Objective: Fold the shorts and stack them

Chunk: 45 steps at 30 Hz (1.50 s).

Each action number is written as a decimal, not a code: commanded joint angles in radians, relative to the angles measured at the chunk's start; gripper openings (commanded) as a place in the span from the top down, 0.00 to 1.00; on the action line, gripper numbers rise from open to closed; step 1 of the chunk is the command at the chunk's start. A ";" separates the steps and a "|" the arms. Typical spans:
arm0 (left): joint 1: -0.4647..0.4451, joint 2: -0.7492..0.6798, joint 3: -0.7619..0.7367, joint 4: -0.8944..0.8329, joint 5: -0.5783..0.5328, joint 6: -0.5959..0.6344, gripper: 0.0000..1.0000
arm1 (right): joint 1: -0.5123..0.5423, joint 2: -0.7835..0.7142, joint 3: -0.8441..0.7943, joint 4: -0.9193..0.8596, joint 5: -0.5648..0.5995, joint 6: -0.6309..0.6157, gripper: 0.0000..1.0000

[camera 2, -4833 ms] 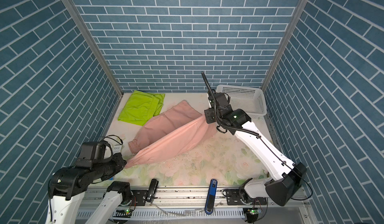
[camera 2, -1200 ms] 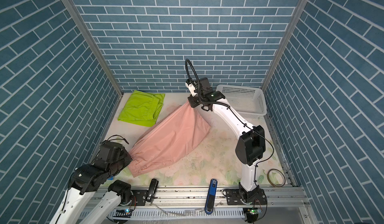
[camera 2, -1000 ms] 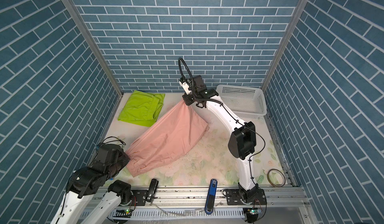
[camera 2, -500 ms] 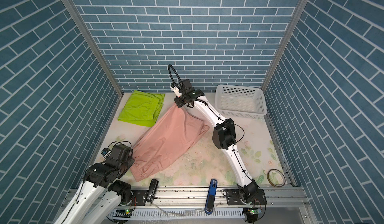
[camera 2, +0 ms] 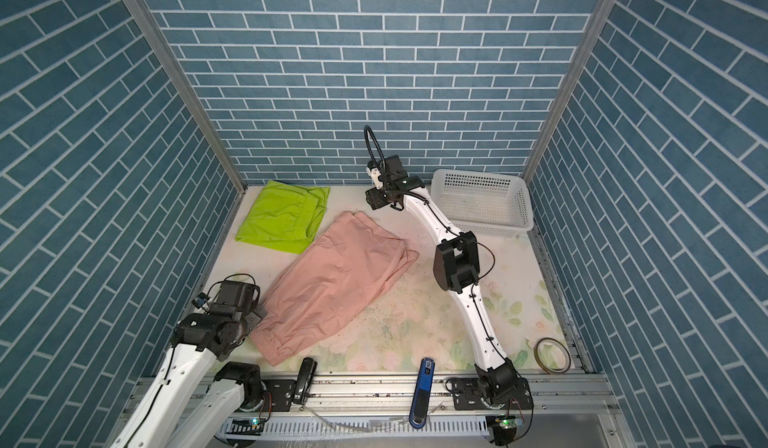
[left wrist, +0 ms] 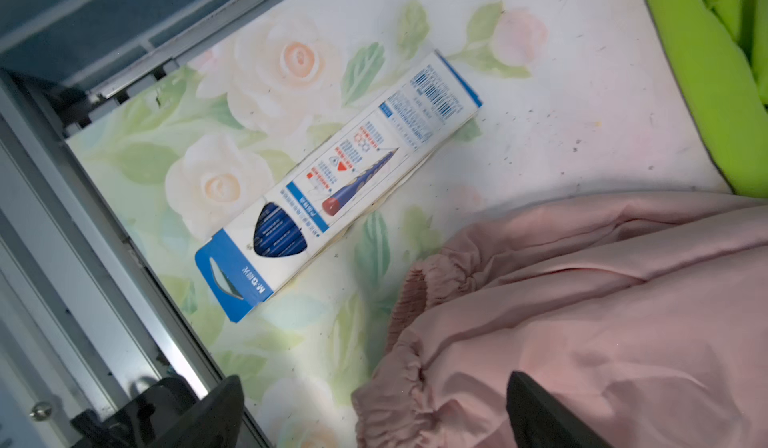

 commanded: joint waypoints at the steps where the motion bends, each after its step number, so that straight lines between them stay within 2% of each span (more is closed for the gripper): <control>1: 0.011 0.073 0.097 0.089 0.071 0.165 0.00 | -0.039 -0.194 -0.216 -0.024 -0.014 0.024 0.27; 6: 0.010 0.204 0.142 0.243 0.263 0.257 0.00 | -0.078 -0.330 -0.536 0.015 -0.039 -0.007 0.24; 10: -0.007 0.256 0.174 0.314 0.329 0.307 0.00 | -0.076 -0.377 -0.703 0.087 -0.119 -0.005 0.23; 19: -0.016 0.296 0.224 0.323 0.366 0.368 0.00 | -0.074 -0.320 -0.786 0.163 -0.164 0.004 0.23; 23: -0.018 0.309 0.232 0.335 0.382 0.396 0.00 | -0.075 -0.309 -0.822 0.215 -0.181 0.031 0.27; 24: -0.021 0.316 0.238 0.337 0.389 0.409 0.00 | -0.076 -0.315 -0.847 0.243 -0.188 0.046 0.30; 27: -0.025 0.335 0.248 0.345 0.406 0.435 0.00 | -0.082 -0.332 -0.904 0.283 -0.194 0.082 0.50; 33: -0.027 0.363 0.261 0.388 0.460 0.461 0.00 | -0.119 -0.403 -1.059 0.368 -0.177 0.193 1.00; 38: -0.040 0.389 0.282 0.411 0.467 0.492 0.00 | -0.172 -0.576 -1.269 0.429 -0.007 0.326 1.00; 41: -0.064 0.434 0.309 0.432 0.468 0.522 0.00 | -0.201 -0.732 -1.452 0.461 0.121 0.466 1.00; 45: -0.088 0.509 0.374 0.436 0.474 0.556 0.00 | -0.207 -0.982 -1.703 0.488 0.218 0.634 1.00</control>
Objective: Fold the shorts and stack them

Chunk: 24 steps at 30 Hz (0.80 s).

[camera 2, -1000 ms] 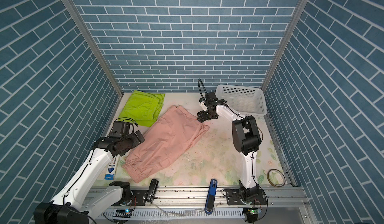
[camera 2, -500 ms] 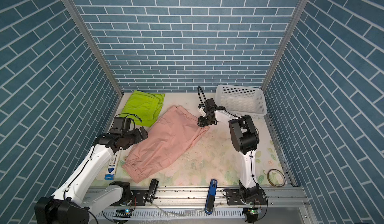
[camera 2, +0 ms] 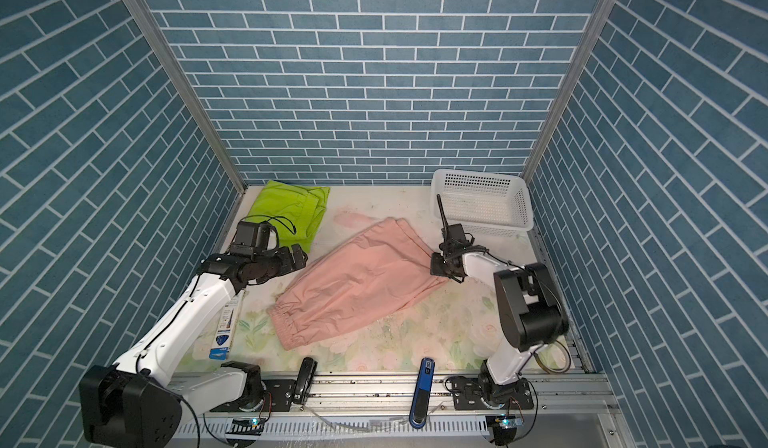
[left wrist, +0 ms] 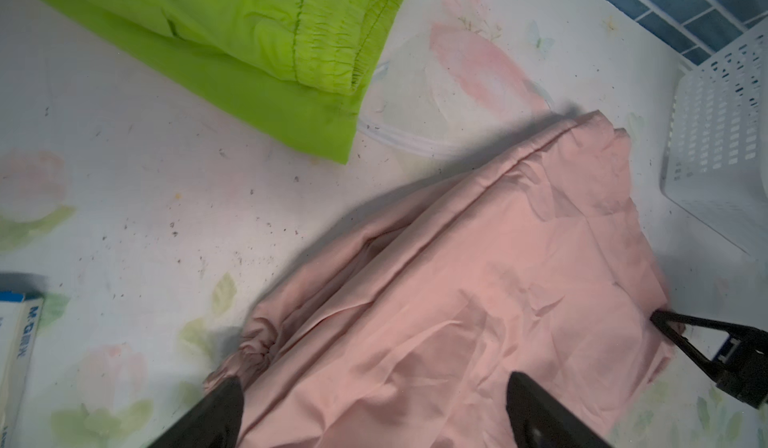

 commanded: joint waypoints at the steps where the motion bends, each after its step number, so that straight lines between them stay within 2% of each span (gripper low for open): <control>1: -0.015 0.049 0.062 0.019 0.014 0.057 0.00 | 0.004 -0.192 -0.170 0.034 0.136 0.227 0.95; 2: -0.015 0.065 0.083 0.012 0.015 0.068 0.00 | 0.004 -0.260 -0.214 0.037 0.134 0.257 0.83; 4: -0.015 0.083 0.122 -0.028 -0.007 0.081 0.00 | 0.005 -0.367 -0.251 -0.007 0.140 0.273 0.67; 7: -0.013 0.084 0.142 -0.116 -0.094 0.083 0.00 | 0.005 -0.477 -0.205 -0.116 0.167 0.213 0.53; 10: -0.007 0.058 0.098 -0.155 -0.153 0.058 0.00 | 0.006 -0.444 -0.098 -0.164 0.142 0.091 0.44; 13: 0.016 0.016 0.008 -0.134 -0.137 0.005 0.00 | 0.006 -0.291 0.029 -0.149 0.047 -0.016 0.41; 16: 0.058 -0.041 -0.097 -0.090 -0.099 -0.041 0.00 | 0.005 -0.147 0.171 -0.227 0.027 -0.036 0.42; 20: 0.096 -0.125 -0.212 -0.023 -0.031 -0.070 0.00 | 0.005 -0.111 0.221 -0.358 0.080 -0.008 0.41; 24: 0.097 -0.182 -0.285 0.035 0.009 -0.078 0.00 | 0.005 -0.112 0.168 -0.398 0.072 0.020 0.41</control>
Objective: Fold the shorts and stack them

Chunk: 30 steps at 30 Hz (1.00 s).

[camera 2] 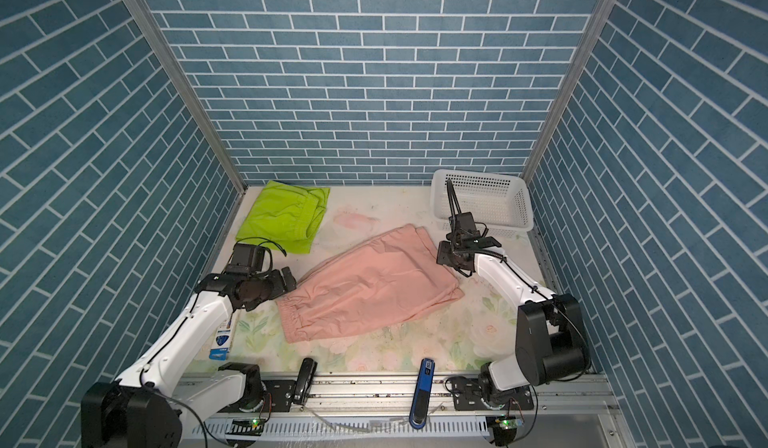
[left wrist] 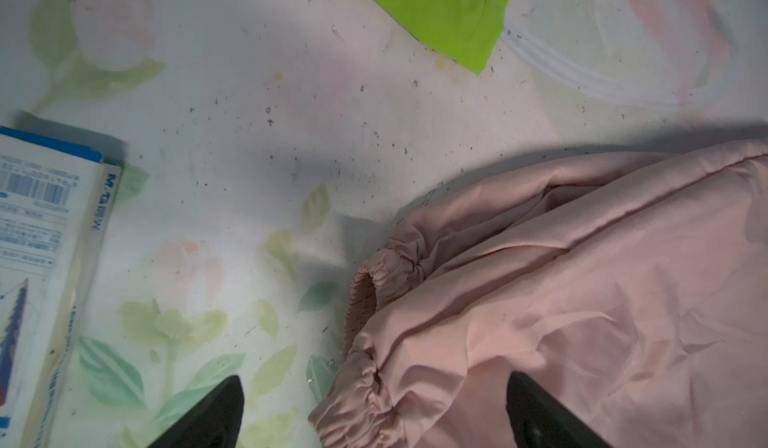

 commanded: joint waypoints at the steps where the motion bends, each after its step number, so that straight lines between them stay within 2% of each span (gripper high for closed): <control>1: 0.006 -0.038 -0.045 0.078 0.049 -0.022 0.00 | 0.004 -0.007 -0.049 -0.091 -0.008 0.010 0.41; 5: 0.006 -0.015 -0.060 0.078 0.044 -0.008 0.00 | 0.003 0.007 -0.106 -0.039 -0.013 0.004 0.41; 8: 0.007 0.015 -0.058 0.080 0.049 -0.002 0.00 | 0.003 0.069 -0.087 -0.023 -0.017 -0.015 0.41; 10: 0.007 0.023 -0.056 0.089 0.057 0.000 0.00 | 0.003 0.105 -0.069 -0.018 -0.023 -0.023 0.46; 12: 0.007 0.020 -0.059 0.096 0.058 0.000 0.00 | 0.003 0.115 -0.063 -0.011 -0.039 -0.021 0.62; 14: 0.007 0.011 -0.064 0.106 0.066 -0.002 0.00 | 0.003 0.096 -0.066 -0.014 -0.042 -0.012 0.85; 16: 0.007 0.010 -0.076 0.126 0.079 -0.006 0.00 | 0.004 0.067 -0.070 -0.032 -0.038 -0.008 1.00; 20: 0.007 0.038 -0.091 0.179 0.118 -0.015 0.00 | 0.006 -0.028 -0.072 -0.097 -0.017 0.012 1.00; 26: 0.007 0.099 -0.078 0.210 0.131 0.002 0.00 | 0.008 -0.166 -0.034 -0.317 0.108 0.059 1.00; 30: 0.007 0.124 -0.072 0.227 0.135 0.015 0.00 | 0.006 -0.214 -0.119 -0.328 0.123 0.108 1.00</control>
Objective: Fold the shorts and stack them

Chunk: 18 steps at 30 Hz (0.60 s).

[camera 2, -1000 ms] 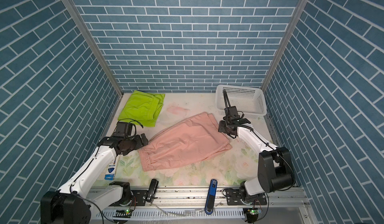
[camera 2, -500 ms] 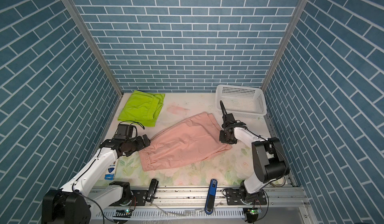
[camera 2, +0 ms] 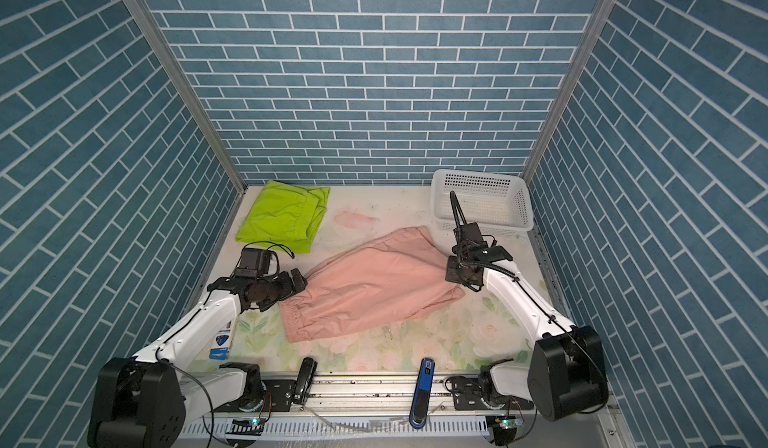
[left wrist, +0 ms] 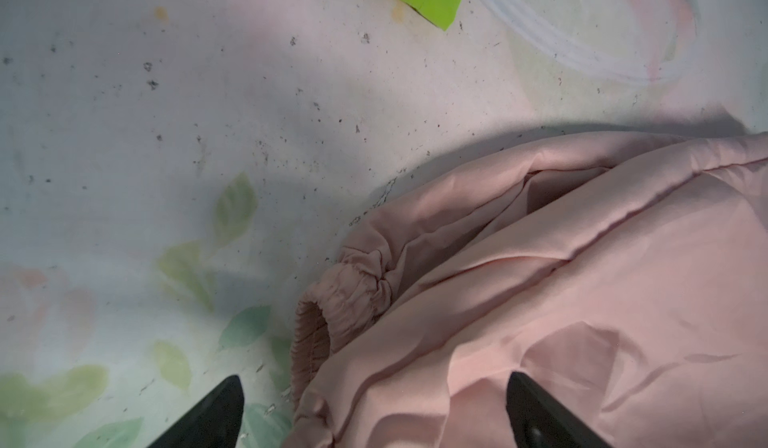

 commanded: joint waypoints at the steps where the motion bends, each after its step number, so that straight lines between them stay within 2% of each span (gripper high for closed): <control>1: 0.006 0.015 0.010 0.029 0.012 0.026 0.00 | -0.002 -0.018 -0.076 -0.090 0.057 0.084 1.00; 6: 0.006 0.031 0.021 0.025 0.028 0.043 0.00 | -0.002 -0.004 -0.145 -0.045 0.004 0.131 1.00; 9: 0.005 0.023 0.030 0.011 0.018 0.051 0.00 | -0.002 -0.010 -0.085 -0.068 0.037 0.091 0.69; 11: 0.006 0.014 0.047 -0.006 0.015 0.058 0.00 | -0.001 -0.014 -0.037 -0.031 0.024 0.041 0.56; 13: 0.006 0.001 0.062 -0.029 0.017 0.058 0.00 | 0.001 0.009 0.004 0.028 0.000 -0.013 0.49; 18: 0.006 -0.046 0.089 -0.091 0.047 0.052 0.00 | 0.004 0.159 0.068 0.275 -0.046 -0.150 0.41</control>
